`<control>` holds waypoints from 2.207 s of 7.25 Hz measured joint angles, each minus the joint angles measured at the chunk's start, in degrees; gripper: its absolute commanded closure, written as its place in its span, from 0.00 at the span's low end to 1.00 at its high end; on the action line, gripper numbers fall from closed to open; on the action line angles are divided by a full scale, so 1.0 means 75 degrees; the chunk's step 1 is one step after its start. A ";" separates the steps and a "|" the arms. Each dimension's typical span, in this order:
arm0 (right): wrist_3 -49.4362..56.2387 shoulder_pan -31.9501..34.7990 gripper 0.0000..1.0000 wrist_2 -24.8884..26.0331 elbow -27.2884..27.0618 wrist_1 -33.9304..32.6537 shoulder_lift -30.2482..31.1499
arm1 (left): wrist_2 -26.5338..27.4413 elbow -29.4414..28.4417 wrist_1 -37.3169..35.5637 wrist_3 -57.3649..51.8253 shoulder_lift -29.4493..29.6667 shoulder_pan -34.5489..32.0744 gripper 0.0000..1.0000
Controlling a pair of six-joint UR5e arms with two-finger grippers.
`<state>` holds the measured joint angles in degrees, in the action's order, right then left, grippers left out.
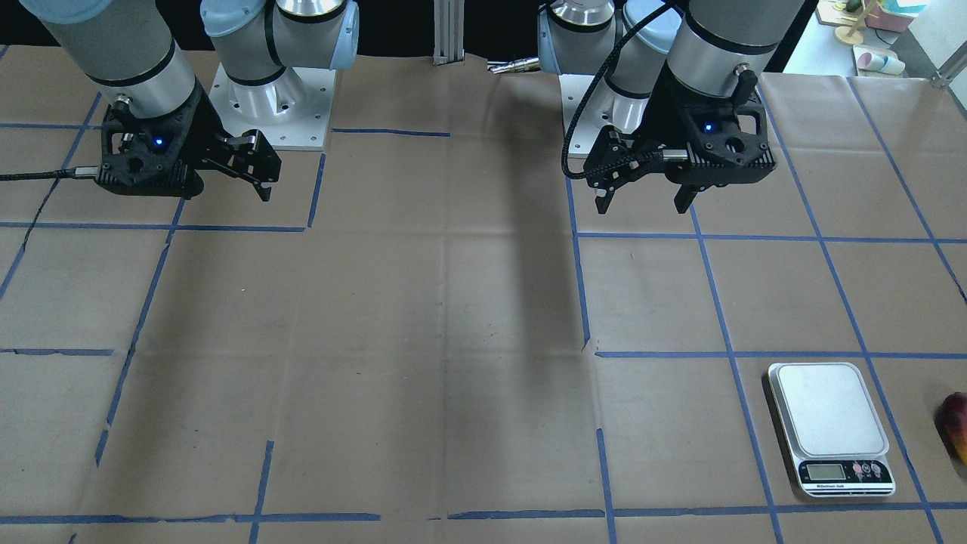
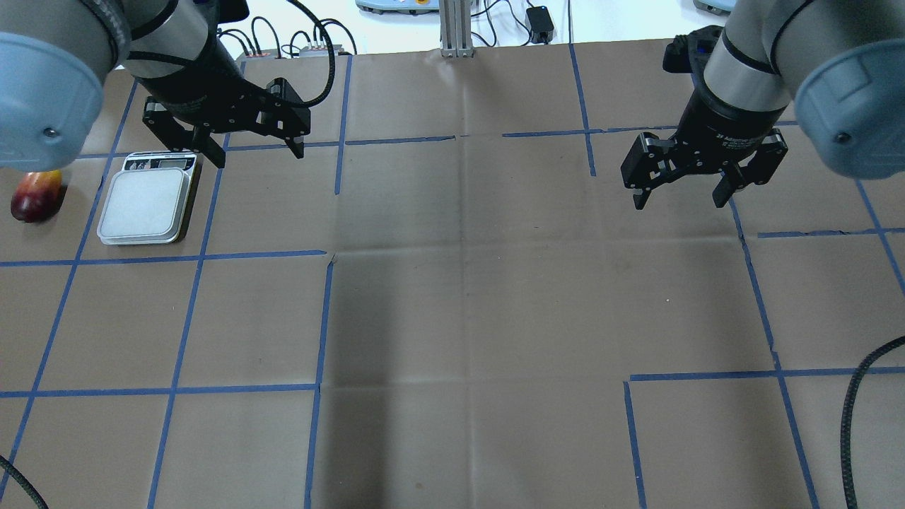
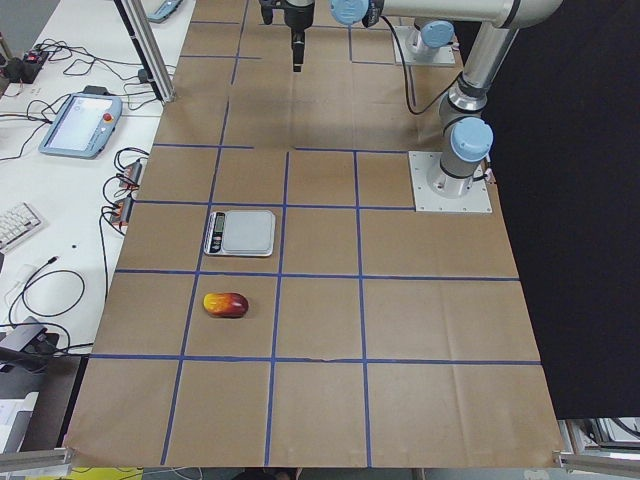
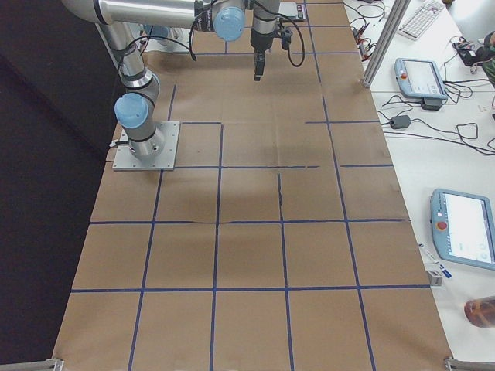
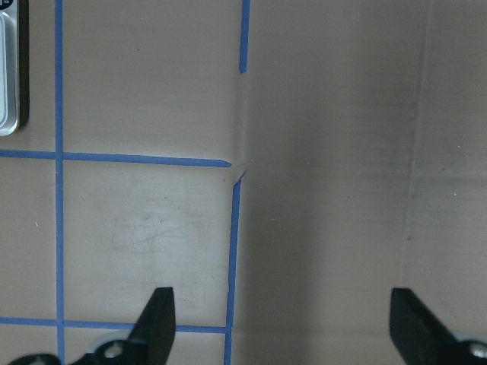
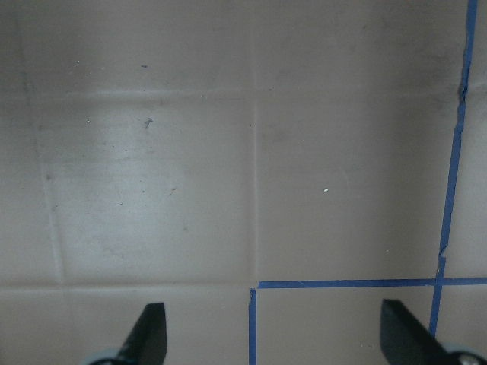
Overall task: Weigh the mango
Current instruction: 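Move the left gripper toward the red-yellow mango beside the scale, then lower the left gripper onto the mango and close it around it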
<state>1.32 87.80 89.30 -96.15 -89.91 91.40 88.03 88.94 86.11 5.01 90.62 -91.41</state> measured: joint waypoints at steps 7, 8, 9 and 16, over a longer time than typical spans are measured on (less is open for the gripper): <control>0.0000 0.0000 0.00 0.0000 0.0000 0.0000 0.0000 | 0.0005 0.0016 0.0004 0.0000 0.0000 0.0101 0.00; 0.0000 0.0000 0.00 0.0000 0.0000 0.0000 0.0000 | 0.0005 0.0033 0.0004 0.0000 0.0000 0.0142 0.00; 0.0000 0.0000 0.00 0.0000 0.0000 0.0000 0.0000 | 0.0005 0.0069 0.0001 0.0000 -0.0004 0.0177 0.00; 0.0000 0.0000 0.00 0.0000 0.0000 0.0000 0.0000 | 0.0002 0.0321 0.0013 -0.0096 -0.0042 0.0532 0.00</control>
<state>1.32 87.80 89.30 -96.15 -89.91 91.41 88.05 91.35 86.20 4.29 90.30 -87.42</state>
